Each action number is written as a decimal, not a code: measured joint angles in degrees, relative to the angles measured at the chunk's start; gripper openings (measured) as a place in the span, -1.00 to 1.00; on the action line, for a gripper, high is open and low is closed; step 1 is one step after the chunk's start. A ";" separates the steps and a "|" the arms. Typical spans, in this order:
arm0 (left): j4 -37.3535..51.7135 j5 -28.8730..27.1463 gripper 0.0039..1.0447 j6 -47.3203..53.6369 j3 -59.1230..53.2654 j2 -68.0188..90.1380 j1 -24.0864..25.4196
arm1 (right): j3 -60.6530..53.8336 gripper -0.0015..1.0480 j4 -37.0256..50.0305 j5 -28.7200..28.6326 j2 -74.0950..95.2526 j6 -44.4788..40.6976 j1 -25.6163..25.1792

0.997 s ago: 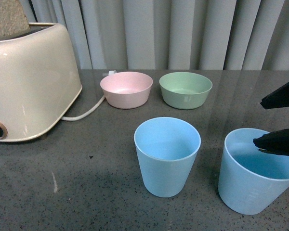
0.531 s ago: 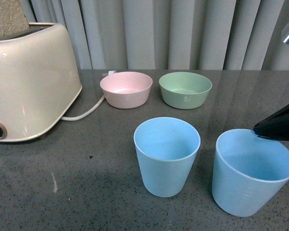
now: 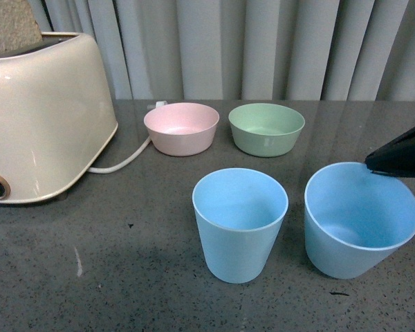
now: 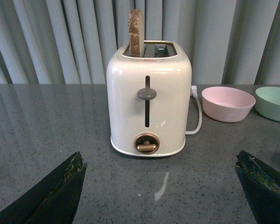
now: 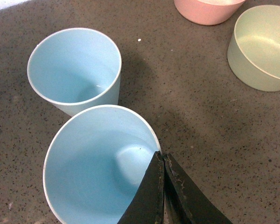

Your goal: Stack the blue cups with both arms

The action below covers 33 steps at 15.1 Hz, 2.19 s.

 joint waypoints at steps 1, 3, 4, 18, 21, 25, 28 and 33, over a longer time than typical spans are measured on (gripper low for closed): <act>0.00 0.00 0.88 0.00 0.00 0.00 0.00 | 0.72 -0.97 -0.26 -0.28 -0.09 0.55 0.00; 0.00 0.00 0.88 0.00 0.00 0.00 0.00 | 2.38 -0.97 -0.94 -0.83 -0.11 1.44 0.09; 0.00 0.00 0.88 0.00 0.00 0.00 0.00 | 3.74 -0.97 -1.11 -1.20 -0.11 2.47 0.42; -0.02 0.02 0.88 0.00 0.00 0.00 0.00 | 10.56 -0.97 -2.62 -2.91 -1.16 10.75 9.14; 0.00 0.02 0.88 0.00 0.00 0.00 0.00 | 9.90 -0.97 -0.50 -2.89 -0.31 13.22 10.27; 0.00 0.00 0.88 0.00 0.00 0.00 0.00 | 9.53 -0.97 0.07 -0.66 1.57 14.21 12.04; 0.00 0.00 0.88 0.00 0.00 0.00 0.00 | 9.51 -0.97 -0.33 -0.22 1.95 14.19 12.00; 0.00 0.00 0.88 0.00 0.00 0.00 0.00 | 12.22 0.03 6.54 -4.07 -0.04 21.70 9.51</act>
